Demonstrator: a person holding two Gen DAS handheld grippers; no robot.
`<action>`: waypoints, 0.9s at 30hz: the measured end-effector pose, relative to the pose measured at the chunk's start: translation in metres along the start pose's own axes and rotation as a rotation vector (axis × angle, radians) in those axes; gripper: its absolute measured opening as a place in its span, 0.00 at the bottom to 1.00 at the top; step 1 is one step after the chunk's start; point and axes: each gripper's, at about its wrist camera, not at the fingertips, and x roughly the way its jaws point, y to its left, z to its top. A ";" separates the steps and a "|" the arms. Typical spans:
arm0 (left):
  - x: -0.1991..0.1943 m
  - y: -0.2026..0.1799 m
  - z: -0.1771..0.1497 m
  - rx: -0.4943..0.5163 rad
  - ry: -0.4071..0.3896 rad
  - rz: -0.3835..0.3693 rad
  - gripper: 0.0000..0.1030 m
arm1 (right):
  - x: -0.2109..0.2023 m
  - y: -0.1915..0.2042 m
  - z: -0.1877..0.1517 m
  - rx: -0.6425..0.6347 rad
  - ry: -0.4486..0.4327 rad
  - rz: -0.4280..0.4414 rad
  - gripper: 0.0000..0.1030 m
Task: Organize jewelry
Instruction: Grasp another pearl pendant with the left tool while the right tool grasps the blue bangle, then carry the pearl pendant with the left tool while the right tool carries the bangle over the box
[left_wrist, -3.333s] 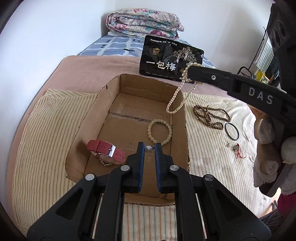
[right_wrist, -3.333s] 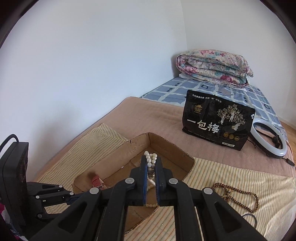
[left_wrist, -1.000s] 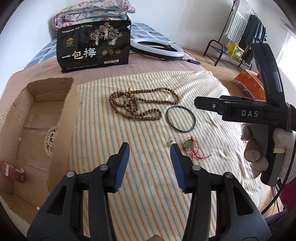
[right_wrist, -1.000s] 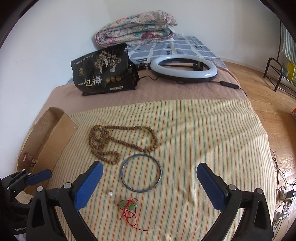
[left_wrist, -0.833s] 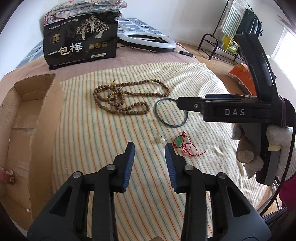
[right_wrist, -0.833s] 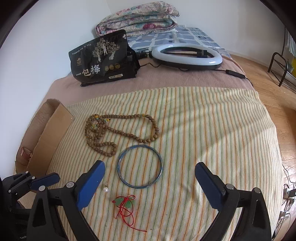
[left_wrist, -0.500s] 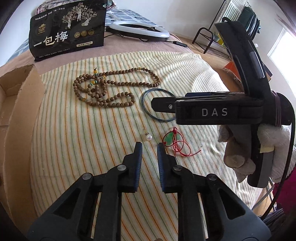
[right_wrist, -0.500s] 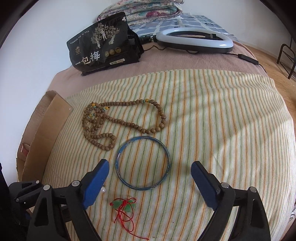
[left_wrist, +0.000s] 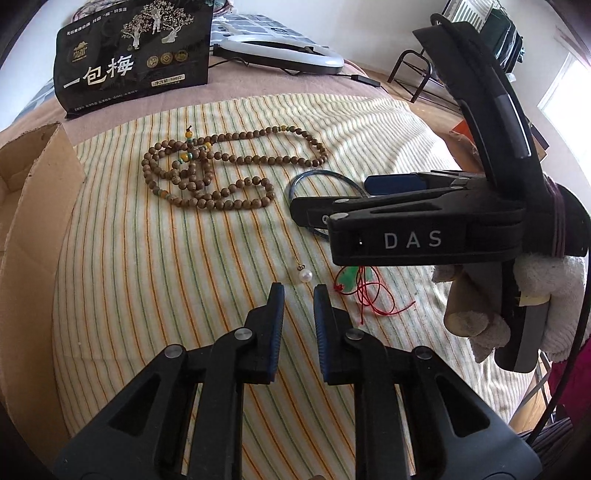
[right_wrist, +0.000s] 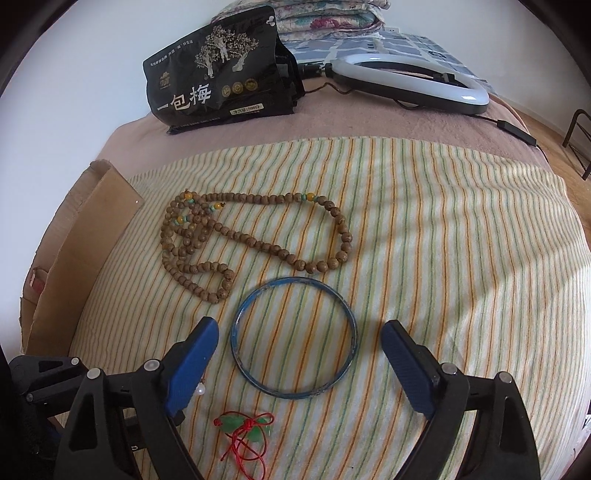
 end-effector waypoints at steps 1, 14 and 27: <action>0.000 0.000 0.000 -0.002 0.000 0.000 0.15 | 0.000 0.001 0.000 -0.007 -0.001 -0.004 0.89; 0.003 0.000 0.001 0.003 0.001 0.014 0.15 | 0.002 -0.001 -0.002 -0.079 0.009 -0.095 0.73; 0.017 -0.009 0.006 0.069 -0.023 0.045 0.15 | -0.002 -0.010 -0.008 -0.075 -0.001 -0.094 0.73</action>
